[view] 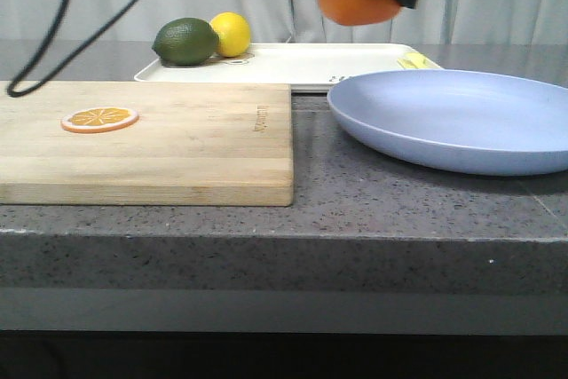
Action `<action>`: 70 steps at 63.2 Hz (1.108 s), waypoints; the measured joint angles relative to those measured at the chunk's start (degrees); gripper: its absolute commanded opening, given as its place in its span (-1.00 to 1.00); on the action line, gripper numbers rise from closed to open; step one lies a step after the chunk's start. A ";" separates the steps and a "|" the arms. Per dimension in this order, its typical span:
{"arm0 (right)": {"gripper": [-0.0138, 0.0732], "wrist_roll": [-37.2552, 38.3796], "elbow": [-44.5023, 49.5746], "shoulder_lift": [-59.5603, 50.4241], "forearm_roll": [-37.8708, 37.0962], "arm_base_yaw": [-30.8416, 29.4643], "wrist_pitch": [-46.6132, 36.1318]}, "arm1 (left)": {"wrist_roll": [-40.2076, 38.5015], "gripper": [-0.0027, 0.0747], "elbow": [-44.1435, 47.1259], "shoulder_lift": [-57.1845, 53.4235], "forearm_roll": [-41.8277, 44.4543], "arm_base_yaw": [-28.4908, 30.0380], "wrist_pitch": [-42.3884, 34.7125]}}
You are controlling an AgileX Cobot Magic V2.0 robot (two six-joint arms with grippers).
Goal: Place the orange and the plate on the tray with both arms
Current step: 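Lift the orange with the left gripper and lower it onto the blue plate, then open the left gripper and raise it away from the orange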
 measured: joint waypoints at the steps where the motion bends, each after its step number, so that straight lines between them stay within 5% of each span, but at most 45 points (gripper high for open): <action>1: 0.35 0.00 0.00 0.00 0.00 0.00 0.00 | 0.00 0.16 -0.62 0.50 0.00 -0.36 0.00; 28: 0.35 -0.12 0.00 0.00 0.00 0.00 0.00 | 0.00 0.20 -8.33 12.58 -0.63 -5.59 -0.13; 44: 0.35 -0.12 0.00 0.00 0.00 0.00 0.00 | 0.00 0.66 -8.60 13.23 -0.74 -5.86 -0.49; 70: 0.35 -0.12 0.00 0.00 0.00 0.00 0.12 | 0.00 0.67 -8.64 9.10 -0.83 -5.86 2.63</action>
